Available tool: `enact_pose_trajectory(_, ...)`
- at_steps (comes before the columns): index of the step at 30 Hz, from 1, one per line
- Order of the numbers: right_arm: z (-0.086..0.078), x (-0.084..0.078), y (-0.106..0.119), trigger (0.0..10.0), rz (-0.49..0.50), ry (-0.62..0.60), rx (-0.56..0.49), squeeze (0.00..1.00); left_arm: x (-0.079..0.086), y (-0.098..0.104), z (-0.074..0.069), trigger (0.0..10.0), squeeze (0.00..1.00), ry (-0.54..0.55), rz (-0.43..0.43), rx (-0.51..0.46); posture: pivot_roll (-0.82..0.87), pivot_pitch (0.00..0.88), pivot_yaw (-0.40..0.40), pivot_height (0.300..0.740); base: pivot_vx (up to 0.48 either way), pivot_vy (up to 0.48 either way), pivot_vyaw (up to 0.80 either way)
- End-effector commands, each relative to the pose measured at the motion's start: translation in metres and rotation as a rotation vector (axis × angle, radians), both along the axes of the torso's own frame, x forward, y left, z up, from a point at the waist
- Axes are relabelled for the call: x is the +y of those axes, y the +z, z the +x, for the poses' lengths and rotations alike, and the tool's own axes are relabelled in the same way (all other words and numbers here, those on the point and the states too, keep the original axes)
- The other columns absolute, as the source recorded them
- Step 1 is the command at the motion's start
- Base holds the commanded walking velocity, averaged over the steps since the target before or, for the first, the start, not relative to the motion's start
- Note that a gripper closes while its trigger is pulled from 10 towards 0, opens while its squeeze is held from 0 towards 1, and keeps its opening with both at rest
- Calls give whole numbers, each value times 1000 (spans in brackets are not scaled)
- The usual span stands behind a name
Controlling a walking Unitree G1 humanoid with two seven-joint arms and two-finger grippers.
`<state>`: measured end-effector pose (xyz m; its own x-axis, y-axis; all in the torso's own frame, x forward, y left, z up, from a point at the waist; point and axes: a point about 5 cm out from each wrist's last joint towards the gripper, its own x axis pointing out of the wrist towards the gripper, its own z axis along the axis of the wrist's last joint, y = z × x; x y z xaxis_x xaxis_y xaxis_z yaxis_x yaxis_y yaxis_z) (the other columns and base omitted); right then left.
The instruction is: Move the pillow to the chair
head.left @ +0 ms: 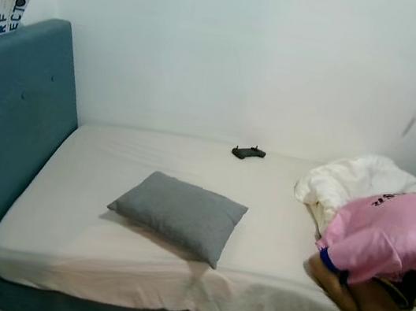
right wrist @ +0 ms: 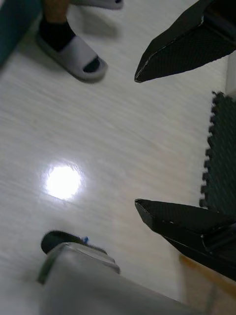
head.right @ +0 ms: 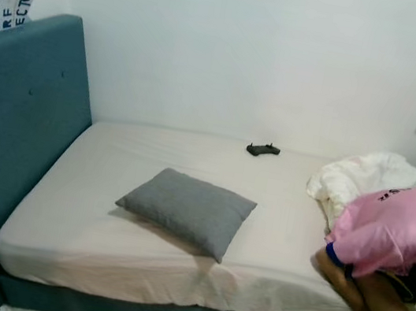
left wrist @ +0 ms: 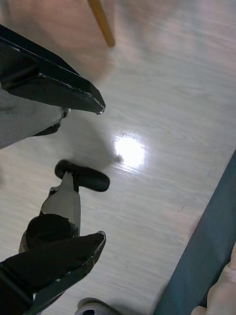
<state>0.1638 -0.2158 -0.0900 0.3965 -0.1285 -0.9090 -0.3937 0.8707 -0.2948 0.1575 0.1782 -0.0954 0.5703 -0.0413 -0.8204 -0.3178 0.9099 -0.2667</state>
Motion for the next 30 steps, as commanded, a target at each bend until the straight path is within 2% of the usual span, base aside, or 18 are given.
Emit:
enact_pose_trajectory(1,2,-2,1,10000,-2,-8,-4,0,-1,-1,-1,10000,0,9,-6,6,-27,0,-55,740,0,0,0)
enact_pose_trajectory(8,3,-3,2,10000,2,-16,-6,0,-2,-1,-2,10000,0,-16,-2,2,-27,0,-57,740,0,0,0)
enact_pose_trajectory(16,5,-3,3,10000,-2,-11,-9,0,-3,-1,-2,10000,0,-19,-3,9,-31,0,-60,740,0,-457,0)
enact_pose_trajectory(30,7,-4,4,10000,-5,-9,-10,0,-2,-2,-4,10000,0,-2,20,31,-35,0,-55,740,0,0,0)
